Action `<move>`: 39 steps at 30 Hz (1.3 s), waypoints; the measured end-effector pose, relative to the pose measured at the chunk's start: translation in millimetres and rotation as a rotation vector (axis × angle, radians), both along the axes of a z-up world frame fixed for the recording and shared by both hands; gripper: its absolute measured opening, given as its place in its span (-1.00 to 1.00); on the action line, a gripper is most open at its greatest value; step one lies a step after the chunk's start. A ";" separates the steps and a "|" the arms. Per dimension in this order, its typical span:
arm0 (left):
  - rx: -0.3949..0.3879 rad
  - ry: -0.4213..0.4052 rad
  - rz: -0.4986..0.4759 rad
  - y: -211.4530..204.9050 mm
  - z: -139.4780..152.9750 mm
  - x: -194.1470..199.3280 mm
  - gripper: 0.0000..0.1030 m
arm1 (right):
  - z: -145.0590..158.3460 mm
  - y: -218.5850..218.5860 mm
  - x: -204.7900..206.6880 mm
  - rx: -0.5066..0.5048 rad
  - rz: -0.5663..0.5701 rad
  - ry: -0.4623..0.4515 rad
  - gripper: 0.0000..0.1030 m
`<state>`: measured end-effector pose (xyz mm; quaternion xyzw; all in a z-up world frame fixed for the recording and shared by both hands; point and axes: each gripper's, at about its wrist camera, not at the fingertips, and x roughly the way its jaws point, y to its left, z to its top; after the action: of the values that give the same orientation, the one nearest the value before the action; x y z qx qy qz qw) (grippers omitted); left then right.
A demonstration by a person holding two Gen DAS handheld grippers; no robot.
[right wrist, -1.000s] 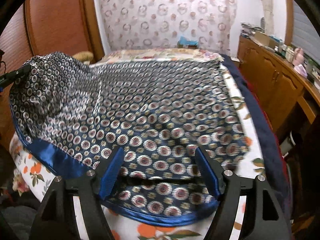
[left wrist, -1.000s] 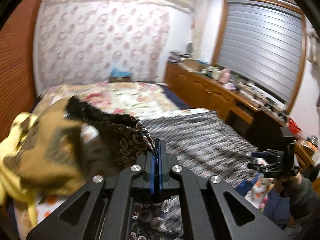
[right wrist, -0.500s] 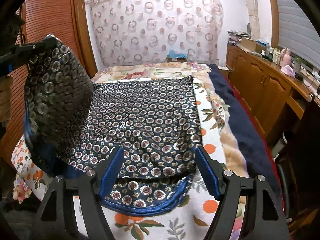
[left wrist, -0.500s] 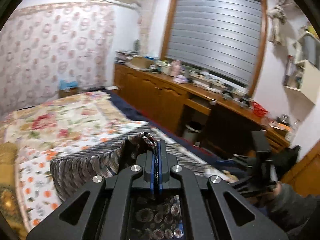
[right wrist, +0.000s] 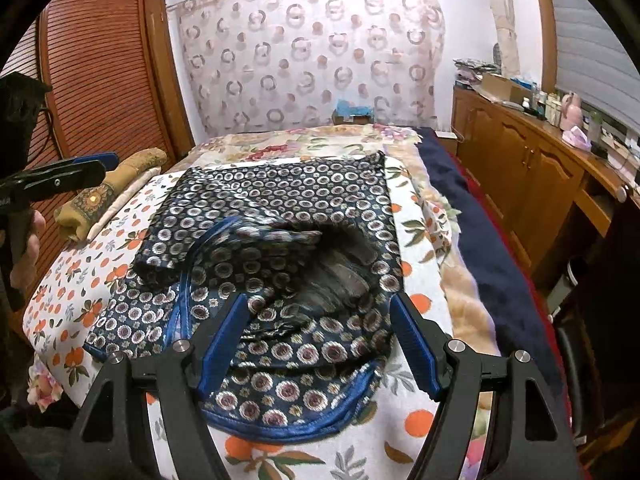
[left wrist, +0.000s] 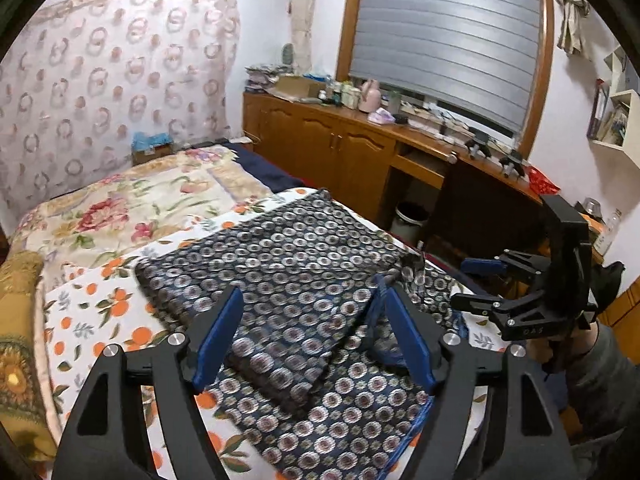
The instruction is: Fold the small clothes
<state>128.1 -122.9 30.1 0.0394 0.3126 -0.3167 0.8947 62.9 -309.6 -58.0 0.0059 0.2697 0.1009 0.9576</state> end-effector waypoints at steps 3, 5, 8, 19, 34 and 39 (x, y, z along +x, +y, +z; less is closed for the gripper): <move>0.008 -0.023 0.050 12.8 -3.2 -4.6 0.48 | 2.9 5.9 10.0 -0.025 0.016 -0.003 0.47; 0.020 -0.041 0.091 23.7 -5.2 -9.1 0.48 | 7.5 9.7 14.6 -0.041 0.022 -0.010 0.47; 0.025 -0.048 0.127 37.7 -9.5 -9.5 0.49 | 12.6 15.2 25.0 -0.050 0.045 -0.024 0.47; -0.006 -0.045 0.250 88.7 -23.2 -19.6 0.49 | 24.0 91.3 67.0 -0.077 0.281 -0.001 0.47; -0.033 -0.099 0.340 124.8 -16.1 -25.7 0.49 | -22.3 165.3 122.8 -0.201 0.386 0.170 0.22; -0.025 -0.096 0.339 123.8 -18.0 -24.5 0.49 | -24.7 173.5 132.8 -0.244 0.388 0.186 -0.84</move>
<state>103.6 0.9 12.2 -0.0099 0.2676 -0.1631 0.9496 195.6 -136.1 -82.7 -0.1522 0.3632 0.2487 0.8849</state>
